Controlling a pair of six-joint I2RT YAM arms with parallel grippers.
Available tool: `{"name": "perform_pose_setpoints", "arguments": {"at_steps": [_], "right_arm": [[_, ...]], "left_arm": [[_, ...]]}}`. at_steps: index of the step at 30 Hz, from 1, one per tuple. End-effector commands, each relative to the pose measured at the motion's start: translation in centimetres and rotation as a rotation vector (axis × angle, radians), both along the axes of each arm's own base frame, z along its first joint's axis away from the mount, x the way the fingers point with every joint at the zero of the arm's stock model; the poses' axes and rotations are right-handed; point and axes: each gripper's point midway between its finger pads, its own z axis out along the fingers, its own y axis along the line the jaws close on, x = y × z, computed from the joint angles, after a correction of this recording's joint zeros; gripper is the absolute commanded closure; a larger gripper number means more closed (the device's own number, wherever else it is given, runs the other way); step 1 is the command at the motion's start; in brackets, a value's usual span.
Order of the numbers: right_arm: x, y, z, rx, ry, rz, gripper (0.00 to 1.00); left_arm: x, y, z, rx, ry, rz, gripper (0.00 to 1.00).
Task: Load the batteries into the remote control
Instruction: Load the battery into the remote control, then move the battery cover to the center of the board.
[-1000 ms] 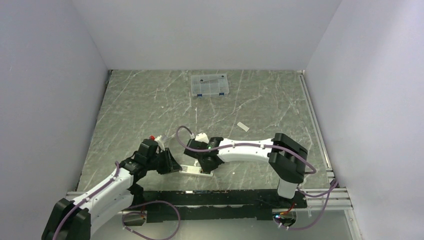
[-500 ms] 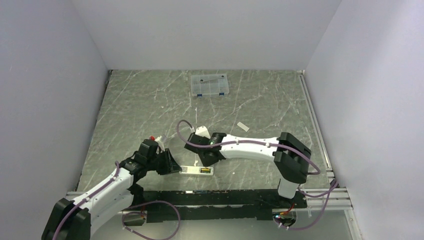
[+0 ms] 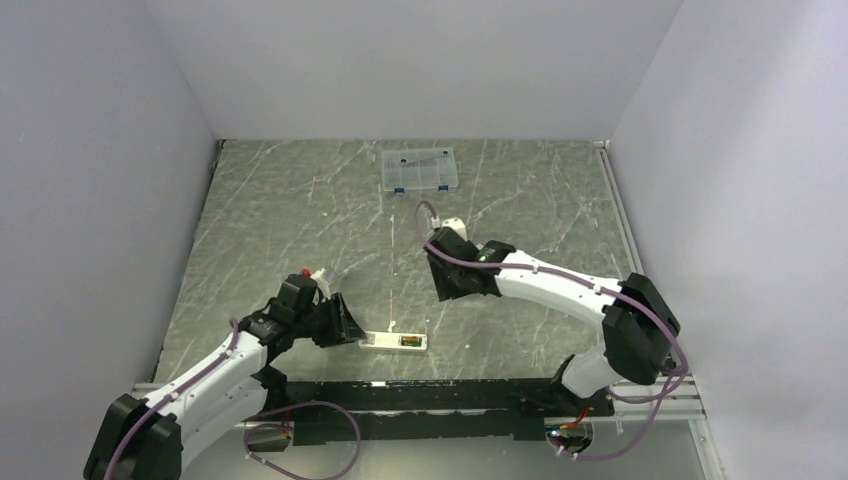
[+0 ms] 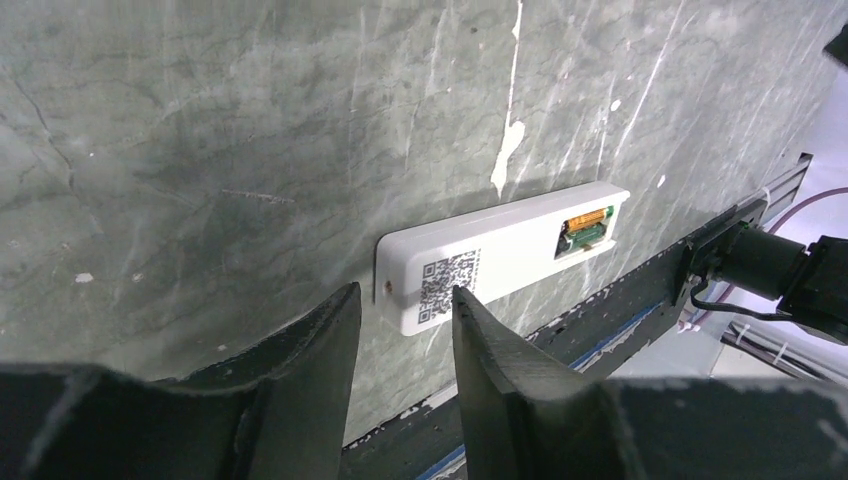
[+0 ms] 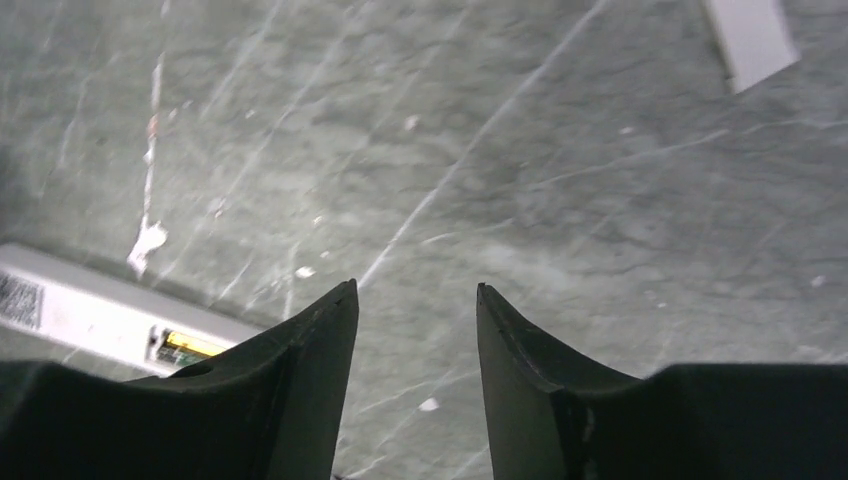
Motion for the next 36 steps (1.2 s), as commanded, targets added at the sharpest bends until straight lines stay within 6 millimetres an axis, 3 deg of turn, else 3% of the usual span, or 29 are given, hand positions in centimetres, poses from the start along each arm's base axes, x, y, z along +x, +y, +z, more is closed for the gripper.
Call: {"name": "perform_pose_setpoints", "arguments": {"at_steps": [1, 7, 12, 16, 18, 28, 36], "right_arm": [[3.4, -1.1, 1.8, 0.068, -0.088, -0.013, 0.47], [7.2, -3.1, 2.0, 0.099, -0.126, -0.083, 0.34], [9.9, -4.1, 1.8, 0.116, -0.138, -0.105, 0.28], [11.8, -5.0, 0.7, 0.095, -0.125, -0.117, 0.25], [12.7, -5.6, -0.1, 0.079, -0.112, -0.128, 0.24], [16.0, -8.5, -2.0, 0.062, -0.089, -0.177, 0.23], [17.0, -9.0, -2.8, 0.078, -0.051, -0.154, 0.22]], "left_arm": [[1.5, -0.4, 1.9, 0.0, -0.063, -0.012, 0.52], [1.9, -0.4, 2.4, 0.011, -0.074, -0.011, 0.4], [1.7, -0.7, 3.0, -0.011, -0.074, -0.015, 0.22], [1.5, -0.6, 3.4, -0.02, -0.077, -0.01, 0.12], [1.5, -0.6, 3.6, -0.02, -0.077, -0.009, 0.01], [1.3, -0.5, 4.4, -0.028, -0.084, -0.005, 0.01], [1.2, -1.0, 5.1, -0.075, -0.074, 0.011, 0.01]]}}
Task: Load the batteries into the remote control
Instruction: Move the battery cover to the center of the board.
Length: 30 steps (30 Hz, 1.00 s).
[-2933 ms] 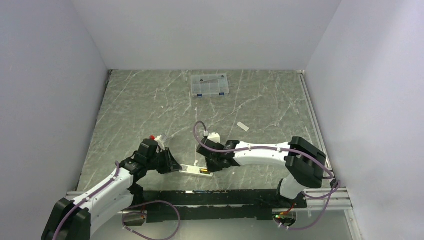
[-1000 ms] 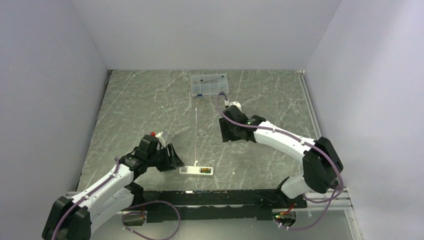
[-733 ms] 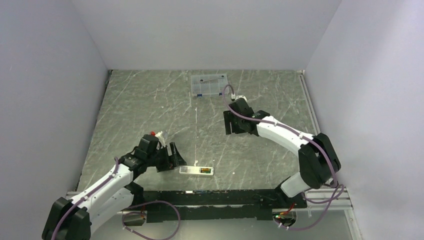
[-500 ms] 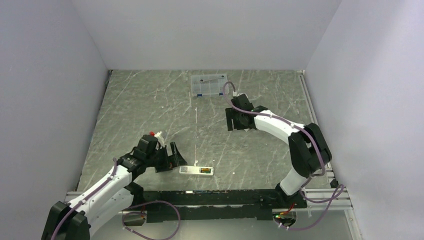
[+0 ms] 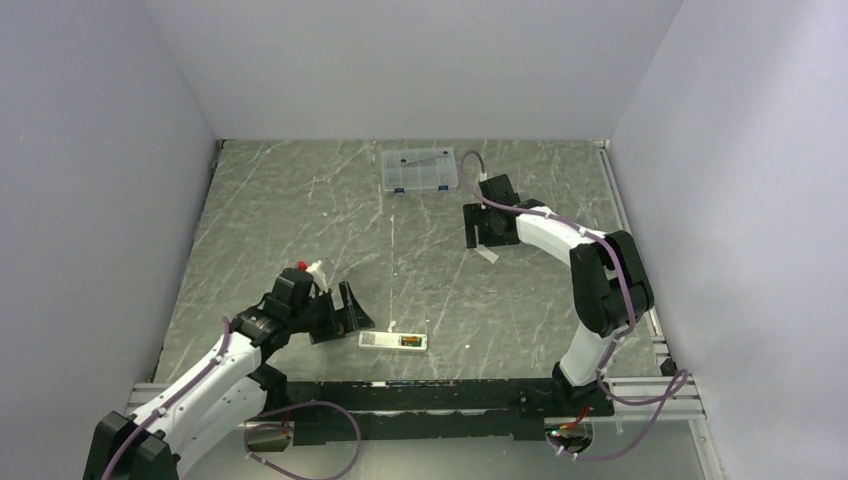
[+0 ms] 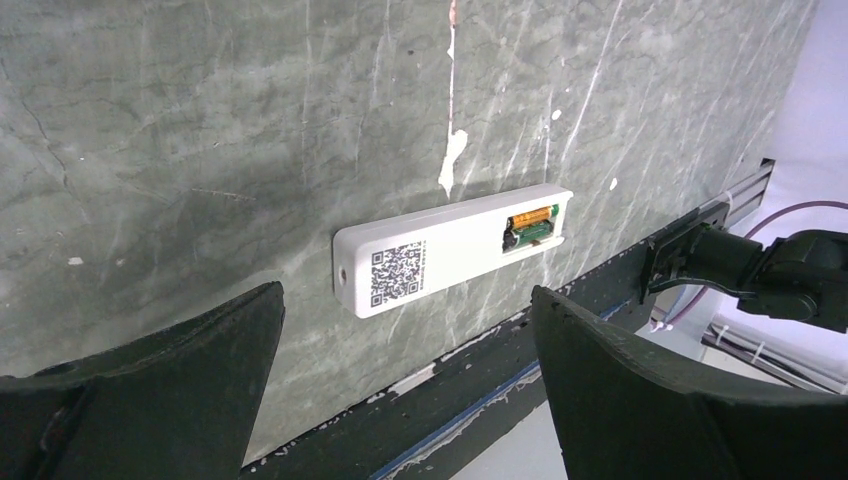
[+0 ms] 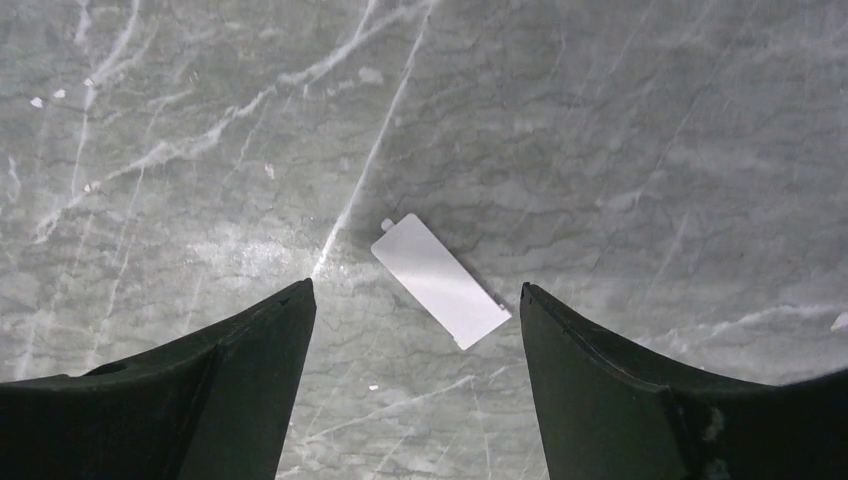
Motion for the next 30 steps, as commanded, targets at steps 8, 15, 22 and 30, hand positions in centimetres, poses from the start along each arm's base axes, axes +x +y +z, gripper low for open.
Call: {"name": "perform_pose_setpoints", "arguments": {"at_steps": [8, 15, 22, 30], "right_arm": [[2.2, 0.1, -0.4, 0.049, -0.002, 0.056, 0.25], [1.1, 0.2, -1.8, 0.063, 0.04, 0.069, 0.3], [-0.2, -0.5, -2.9, 0.039, 0.081, 0.056, 0.37], [-2.2, -0.7, -3.3, 0.018, 0.117, 0.047, 0.42]], "left_arm": [[0.3, -0.6, 2.7, -0.066, -0.03, 0.02, 0.01], [0.3, -0.6, 2.9, -0.065, -0.034, 0.021, 0.01], [0.5, -0.7, 3.0, -0.068, -0.036, 0.021, 0.01], [0.5, -0.8, 2.8, -0.072, -0.035, 0.021, 0.01]]}}
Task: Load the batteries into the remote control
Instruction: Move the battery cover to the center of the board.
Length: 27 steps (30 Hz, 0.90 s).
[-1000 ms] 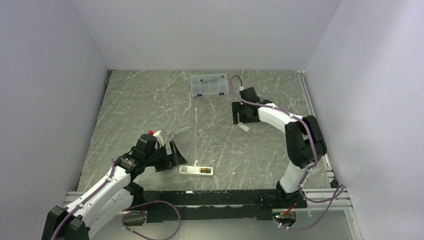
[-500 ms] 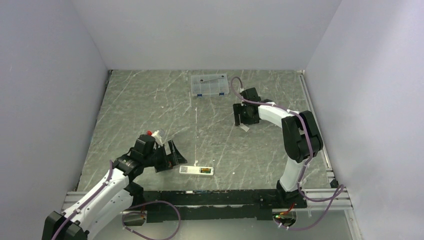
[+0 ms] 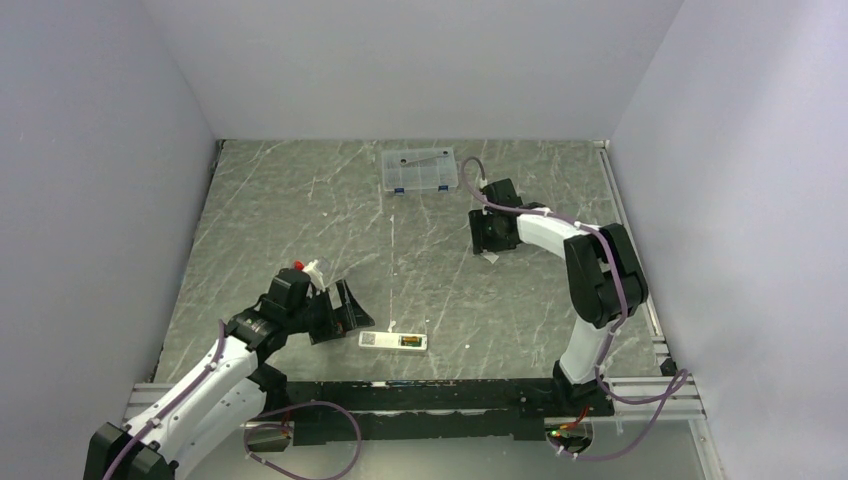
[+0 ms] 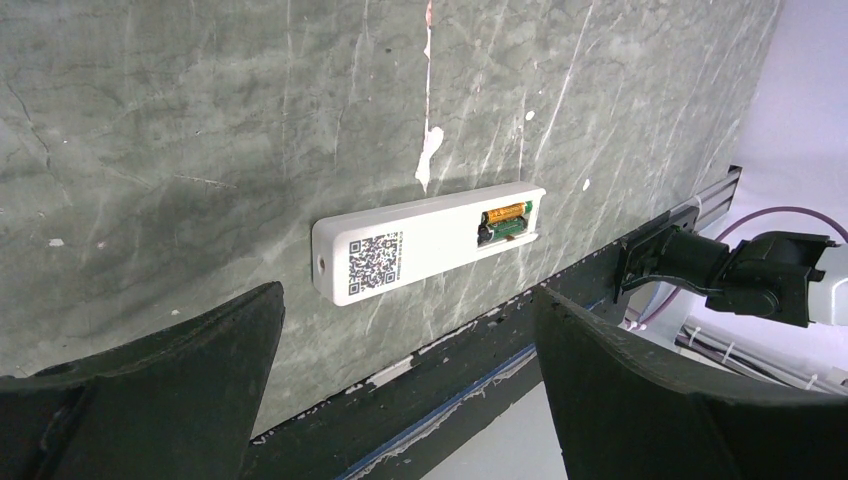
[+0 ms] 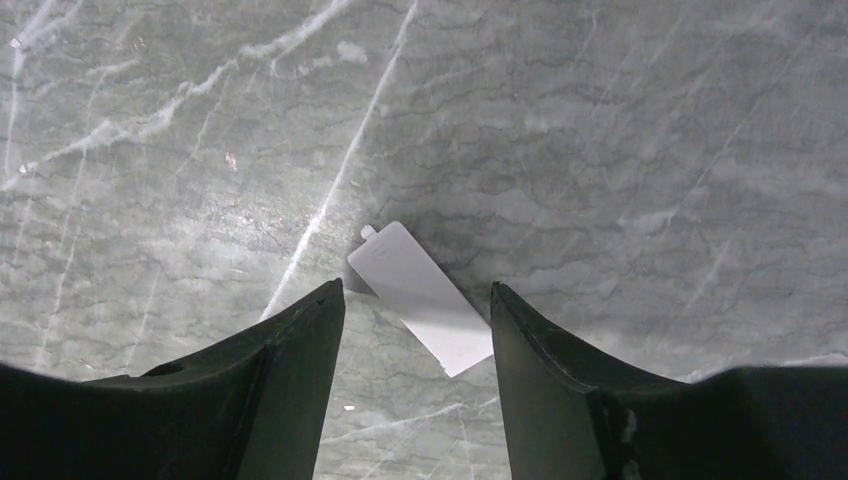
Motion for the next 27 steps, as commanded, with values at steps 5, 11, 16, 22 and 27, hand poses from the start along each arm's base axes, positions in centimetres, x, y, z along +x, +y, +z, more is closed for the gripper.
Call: {"name": "perform_pose_setpoints", "arguments": {"at_steps": [5, 11, 16, 22, 27], "right_arm": [[-3.7, -0.1, -0.9, -0.091, 0.064, 0.01, 0.44], [-5.0, 0.0, -1.3, -0.139, 0.081, 0.005, 0.5], [-5.6, -0.1, -1.5, -0.16, 0.09, -0.007, 0.57], [-6.2, 0.1, -1.8, -0.148, 0.108, -0.019, 0.71], [-6.9, 0.5, -1.6, -0.136, 0.112, -0.017, 0.8]], "left_arm": [[0.8, -0.6, 1.5, -0.031, -0.039, -0.009, 0.01], [0.7, -0.6, 1.5, -0.032, -0.043, -0.013, 0.01], [0.5, -0.5, 1.4, -0.031, -0.041, -0.013, 0.01], [0.3, -0.3, 1.5, -0.026, -0.043, -0.014, 0.01], [0.2, -0.3, 1.6, -0.029, -0.046, -0.015, 0.01]]}}
